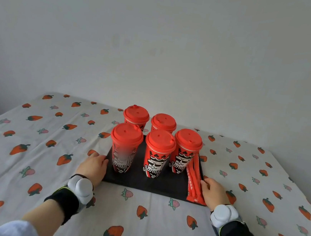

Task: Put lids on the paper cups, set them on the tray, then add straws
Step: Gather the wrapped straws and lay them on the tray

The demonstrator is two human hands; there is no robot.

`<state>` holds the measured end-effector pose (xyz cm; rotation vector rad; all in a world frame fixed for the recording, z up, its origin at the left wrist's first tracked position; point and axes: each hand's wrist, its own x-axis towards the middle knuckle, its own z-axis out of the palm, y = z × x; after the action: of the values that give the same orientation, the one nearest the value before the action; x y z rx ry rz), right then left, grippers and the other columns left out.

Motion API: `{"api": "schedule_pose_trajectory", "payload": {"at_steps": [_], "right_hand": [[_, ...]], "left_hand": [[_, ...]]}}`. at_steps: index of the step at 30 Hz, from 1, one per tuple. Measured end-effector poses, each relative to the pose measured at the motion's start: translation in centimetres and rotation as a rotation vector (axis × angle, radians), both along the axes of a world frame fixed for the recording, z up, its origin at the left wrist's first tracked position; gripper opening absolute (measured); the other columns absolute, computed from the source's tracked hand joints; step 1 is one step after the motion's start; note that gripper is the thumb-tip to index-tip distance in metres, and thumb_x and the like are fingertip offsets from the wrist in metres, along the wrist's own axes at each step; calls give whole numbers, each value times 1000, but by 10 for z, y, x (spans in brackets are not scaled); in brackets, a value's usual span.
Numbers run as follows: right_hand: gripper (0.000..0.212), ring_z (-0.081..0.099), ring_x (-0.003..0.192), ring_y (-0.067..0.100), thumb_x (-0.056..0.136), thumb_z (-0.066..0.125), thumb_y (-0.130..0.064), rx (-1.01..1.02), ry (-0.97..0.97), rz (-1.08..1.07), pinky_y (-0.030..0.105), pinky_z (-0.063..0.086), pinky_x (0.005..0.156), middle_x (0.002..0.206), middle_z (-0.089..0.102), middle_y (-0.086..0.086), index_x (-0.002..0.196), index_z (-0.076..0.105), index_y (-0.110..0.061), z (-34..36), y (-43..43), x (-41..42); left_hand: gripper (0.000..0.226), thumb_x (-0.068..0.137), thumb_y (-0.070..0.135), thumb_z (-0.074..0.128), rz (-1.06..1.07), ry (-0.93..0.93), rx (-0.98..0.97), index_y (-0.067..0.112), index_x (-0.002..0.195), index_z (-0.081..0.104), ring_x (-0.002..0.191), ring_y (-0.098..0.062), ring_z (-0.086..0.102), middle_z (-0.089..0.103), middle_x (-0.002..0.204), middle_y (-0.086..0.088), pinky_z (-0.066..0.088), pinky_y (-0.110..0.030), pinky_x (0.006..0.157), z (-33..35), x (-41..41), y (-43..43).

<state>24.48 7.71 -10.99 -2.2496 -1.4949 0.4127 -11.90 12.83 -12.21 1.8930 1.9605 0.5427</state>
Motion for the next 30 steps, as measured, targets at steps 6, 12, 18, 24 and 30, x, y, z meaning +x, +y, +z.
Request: {"api": "schedule_pose_trajectory", "payload": {"at_steps": [6, 12, 18, 24, 30], "right_hand": [[26, 61, 78, 26, 95, 42, -21, 61, 7, 38, 38, 53, 74, 86, 67, 13, 92, 62, -5, -2, 11, -6], [29, 58, 69, 30, 94, 42, -18, 113, 37, 68, 39, 49, 67, 75, 63, 17, 79, 58, 0, 7, 47, -31], [29, 58, 71, 30, 94, 41, -20, 131, 43, 78, 38, 49, 66, 78, 63, 18, 80, 57, 1, 0, 133, -73], [29, 57, 73, 30, 94, 40, -21, 142, 42, 68, 37, 48, 68, 81, 62, 18, 82, 58, -1, 3, 166, -82], [27, 51, 66, 27, 94, 39, -19, 150, 20, 78, 38, 47, 66, 71, 56, 13, 78, 54, -1, 2, 191, -96]], "left_hand": [[33, 99, 18, 34, 10, -114, 38, 8, 103, 64, 94, -27, 53, 53, 100, -10, 40, -33, 79, 6, -8, 16], [33, 98, 16, 34, 47, -106, 92, 7, 100, 66, 81, -21, 47, 51, 96, -9, 35, -31, 72, 18, -31, 54], [33, 98, 15, 34, 68, -106, 96, 7, 104, 66, 91, -27, 54, 53, 98, -10, 39, -34, 80, 9, -70, 129], [30, 98, 14, 35, 90, -67, 99, 2, 103, 63, 95, -34, 55, 53, 104, -17, 47, -40, 80, 10, -83, 159], [32, 98, 12, 36, 95, -93, 104, -2, 98, 64, 102, -36, 52, 55, 107, -21, 37, -35, 84, 8, -91, 189]]}}
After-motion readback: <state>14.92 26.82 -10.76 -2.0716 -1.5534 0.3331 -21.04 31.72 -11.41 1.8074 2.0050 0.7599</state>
